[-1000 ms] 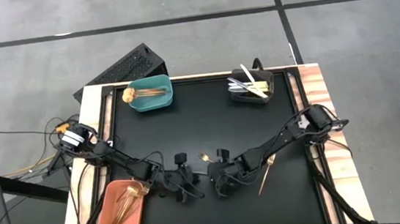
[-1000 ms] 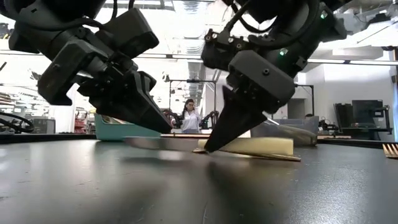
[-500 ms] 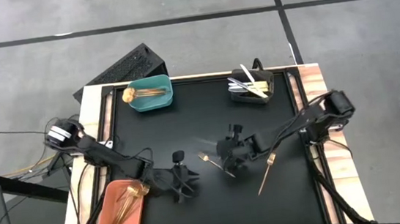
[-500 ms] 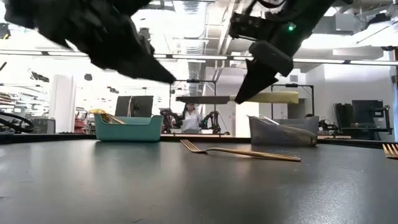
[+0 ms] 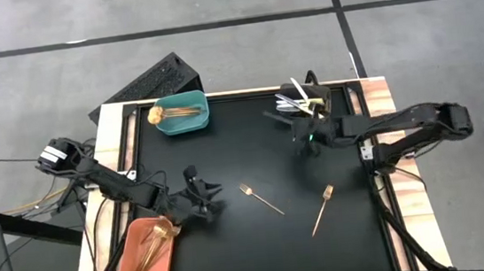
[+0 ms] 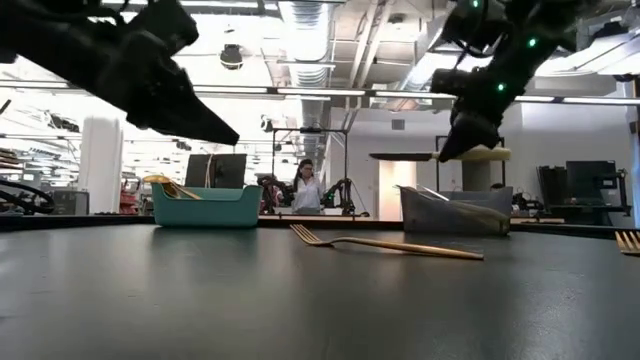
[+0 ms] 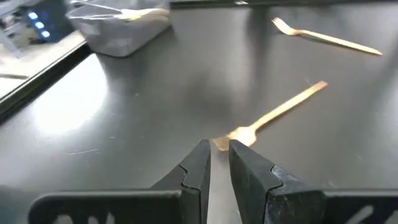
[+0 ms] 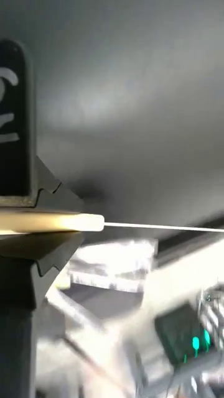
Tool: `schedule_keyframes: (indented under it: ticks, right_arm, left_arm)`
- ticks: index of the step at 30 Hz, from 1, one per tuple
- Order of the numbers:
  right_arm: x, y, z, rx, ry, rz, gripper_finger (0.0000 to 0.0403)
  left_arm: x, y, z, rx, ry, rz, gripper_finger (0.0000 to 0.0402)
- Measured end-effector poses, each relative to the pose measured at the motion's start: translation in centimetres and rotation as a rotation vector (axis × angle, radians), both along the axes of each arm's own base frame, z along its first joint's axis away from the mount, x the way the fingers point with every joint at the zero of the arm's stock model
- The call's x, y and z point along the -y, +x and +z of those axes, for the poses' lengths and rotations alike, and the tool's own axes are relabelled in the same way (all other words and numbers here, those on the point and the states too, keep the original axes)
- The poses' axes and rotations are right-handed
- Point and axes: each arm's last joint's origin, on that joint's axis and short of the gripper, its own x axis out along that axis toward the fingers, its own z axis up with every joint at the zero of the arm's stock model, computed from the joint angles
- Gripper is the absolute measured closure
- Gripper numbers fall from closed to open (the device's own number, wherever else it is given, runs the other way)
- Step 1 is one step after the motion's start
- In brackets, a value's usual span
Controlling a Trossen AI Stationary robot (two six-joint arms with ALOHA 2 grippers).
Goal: Sort silverware by color (type)
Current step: Put the yellow table knife into the black bin, then put the gold fork into the orange bin
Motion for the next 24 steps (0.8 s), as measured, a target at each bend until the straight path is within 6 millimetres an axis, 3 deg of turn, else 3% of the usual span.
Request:
schedule_keyframes:
  ticks: [12,17,21,24]
  right_arm:
    - [8.9,-5.0,-0.6,0.081,-0.063,-0.027,0.0338]
    - [10.8,-6.1,-1.3,0.072,-0.040,-0.098,0.0265]
    - [11.0,-6.1,-1.8,0.089,0.000,-0.139,0.0202]
    - [10.7,-5.7,-1.7,0.152,0.033,-0.170,0.0180]
  left_arm:
    - [-2.4,0.8,-0.1,0.002,-0.007,0.100,0.0354]
    - [-2.7,0.8,-0.2,0.005,-0.048,0.119,0.0355]
    - [-2.7,0.8,-0.4,0.000,-0.084,0.113,0.0355]
    - [-2.7,0.8,-0.4,0.007,-0.120,0.115,0.0355]
